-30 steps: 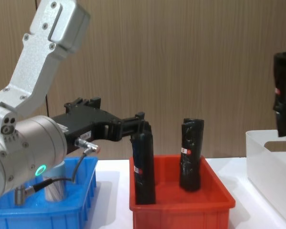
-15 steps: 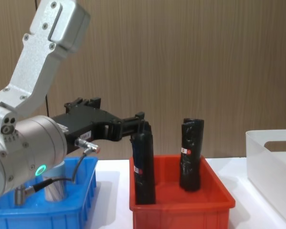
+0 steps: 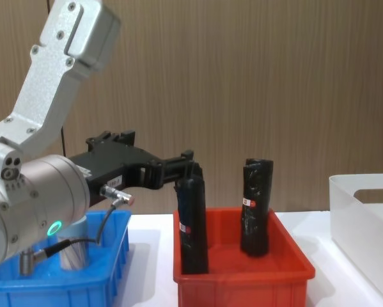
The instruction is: Pick the cotton swabs from the blue box and place them into the white box.
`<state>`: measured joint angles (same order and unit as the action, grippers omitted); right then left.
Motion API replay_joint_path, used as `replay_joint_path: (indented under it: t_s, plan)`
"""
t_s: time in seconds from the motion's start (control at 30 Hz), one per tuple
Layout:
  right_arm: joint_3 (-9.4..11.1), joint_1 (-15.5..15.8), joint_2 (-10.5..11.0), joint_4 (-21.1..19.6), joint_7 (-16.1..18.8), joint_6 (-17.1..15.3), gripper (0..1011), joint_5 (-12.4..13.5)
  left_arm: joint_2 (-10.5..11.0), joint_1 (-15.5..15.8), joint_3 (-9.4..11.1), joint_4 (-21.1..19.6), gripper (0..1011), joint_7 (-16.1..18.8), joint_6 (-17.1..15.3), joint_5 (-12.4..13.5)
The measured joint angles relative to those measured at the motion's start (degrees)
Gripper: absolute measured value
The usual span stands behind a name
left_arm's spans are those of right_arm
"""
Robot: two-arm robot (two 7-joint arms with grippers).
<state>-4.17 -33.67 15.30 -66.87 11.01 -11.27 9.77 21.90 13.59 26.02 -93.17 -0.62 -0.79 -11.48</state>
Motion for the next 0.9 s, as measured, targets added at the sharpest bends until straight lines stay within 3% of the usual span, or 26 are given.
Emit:
replay_joint_path:
  t_s: [0.9]
  plan:
    - [-0.7, -0.6, -0.9, 1.1, 2.5, 0.1, 400, 3.0, 0.0, 0.0, 0.0, 0.0, 1004, 0.0, 0.0, 0.0]
